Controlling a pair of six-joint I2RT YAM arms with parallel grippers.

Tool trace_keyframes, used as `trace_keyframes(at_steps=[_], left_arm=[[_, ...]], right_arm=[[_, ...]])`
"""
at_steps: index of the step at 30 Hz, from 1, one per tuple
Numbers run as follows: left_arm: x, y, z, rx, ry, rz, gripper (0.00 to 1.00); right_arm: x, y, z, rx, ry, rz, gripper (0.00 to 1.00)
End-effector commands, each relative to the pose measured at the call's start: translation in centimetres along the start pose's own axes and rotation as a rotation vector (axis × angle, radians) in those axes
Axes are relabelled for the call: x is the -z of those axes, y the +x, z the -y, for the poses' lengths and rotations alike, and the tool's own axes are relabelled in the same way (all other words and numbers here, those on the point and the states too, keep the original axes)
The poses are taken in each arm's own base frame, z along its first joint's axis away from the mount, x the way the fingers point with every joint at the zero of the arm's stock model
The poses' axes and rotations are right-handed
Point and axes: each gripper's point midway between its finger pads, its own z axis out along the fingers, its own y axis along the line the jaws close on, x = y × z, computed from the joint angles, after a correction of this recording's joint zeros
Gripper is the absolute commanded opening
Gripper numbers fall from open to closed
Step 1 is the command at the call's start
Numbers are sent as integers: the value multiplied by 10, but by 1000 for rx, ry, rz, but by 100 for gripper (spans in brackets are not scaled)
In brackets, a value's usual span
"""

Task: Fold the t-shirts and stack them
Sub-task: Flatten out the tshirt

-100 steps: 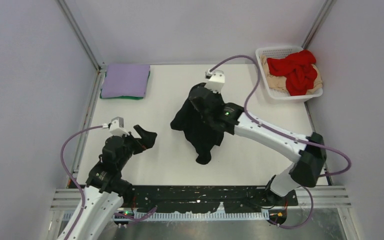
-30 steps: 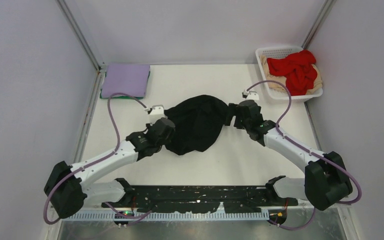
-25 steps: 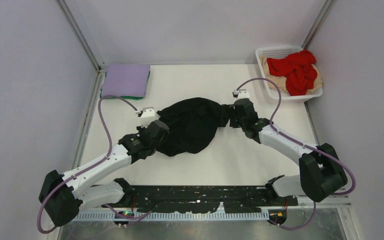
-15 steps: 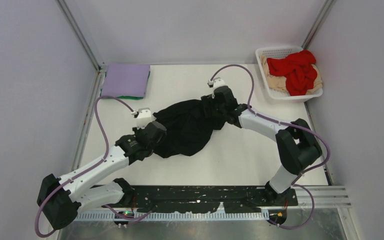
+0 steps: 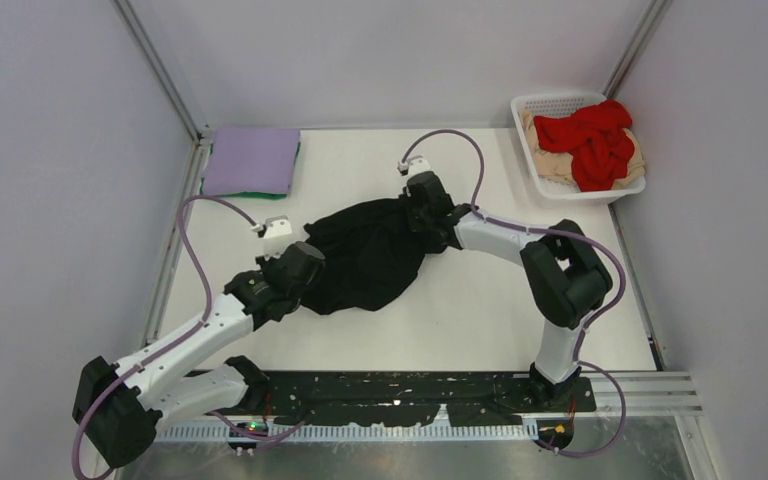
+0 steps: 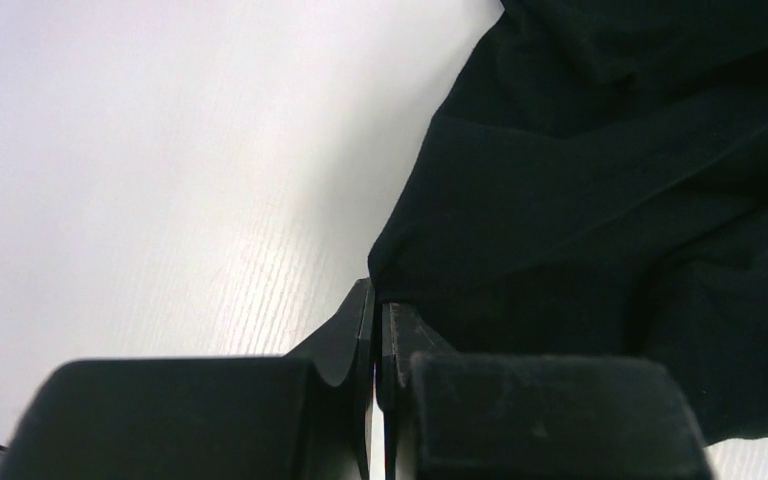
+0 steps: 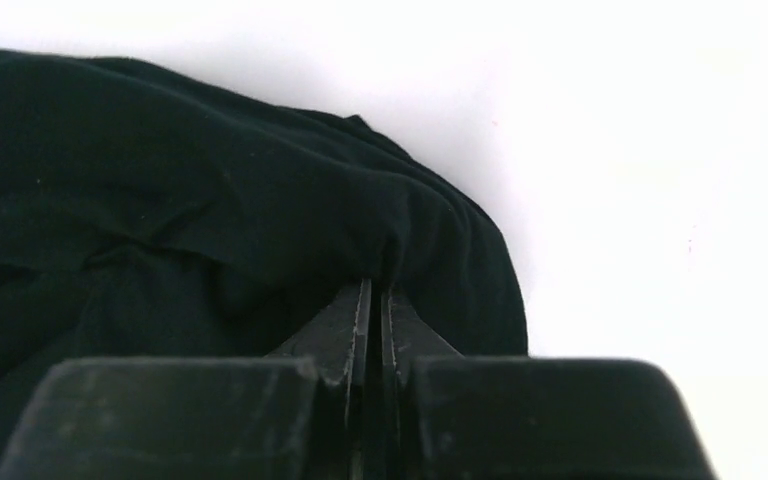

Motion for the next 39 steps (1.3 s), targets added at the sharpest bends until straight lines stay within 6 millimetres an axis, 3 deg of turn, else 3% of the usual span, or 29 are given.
trace_keyframes(at_steps=[1, 4, 7, 12, 15, 18, 20, 21, 22, 26, 29, 32, 36, 39], left_arm=[[7, -20, -11, 62, -47, 53, 0], [17, -34, -16, 90, -57, 74, 0], [30, -54, -20, 122, -41, 127, 0], [69, -116, -34, 207, -10, 288, 0], [102, -160, -46, 271, 38, 413, 0], [144, -199, -48, 308, 185, 525, 0], [176, -221, -50, 340, 315, 606, 0], [192, -230, -52, 355, 371, 650, 0], [211, -240, -58, 379, 430, 701, 0], [265, -260, -77, 396, 576, 817, 0], [294, -267, -87, 387, 650, 864, 0], [316, -271, -95, 374, 713, 892, 0], [330, -270, -104, 385, 747, 909, 0], [323, -266, -100, 398, 746, 888, 0]], right_arm=[[21, -47, 22, -109, 111, 196, 5], [42, -61, 42, -165, 203, 280, 5], [80, -80, 67, -216, 299, 403, 5], [146, -118, 96, -219, 390, 561, 5], [207, -152, 104, -210, 368, 694, 5], [262, -178, 95, -176, 241, 807, 5], [321, -192, 92, -186, 149, 919, 5], [334, -194, 90, -178, 120, 931, 5], [361, -198, 88, -177, 71, 985, 5], [439, -203, 76, -152, -98, 1106, 5], [485, -203, 63, -127, -232, 1172, 5], [535, -205, 63, -108, -293, 1233, 5], [564, -207, 69, -90, -291, 1248, 5], [558, -211, 79, -113, -224, 1211, 5]])
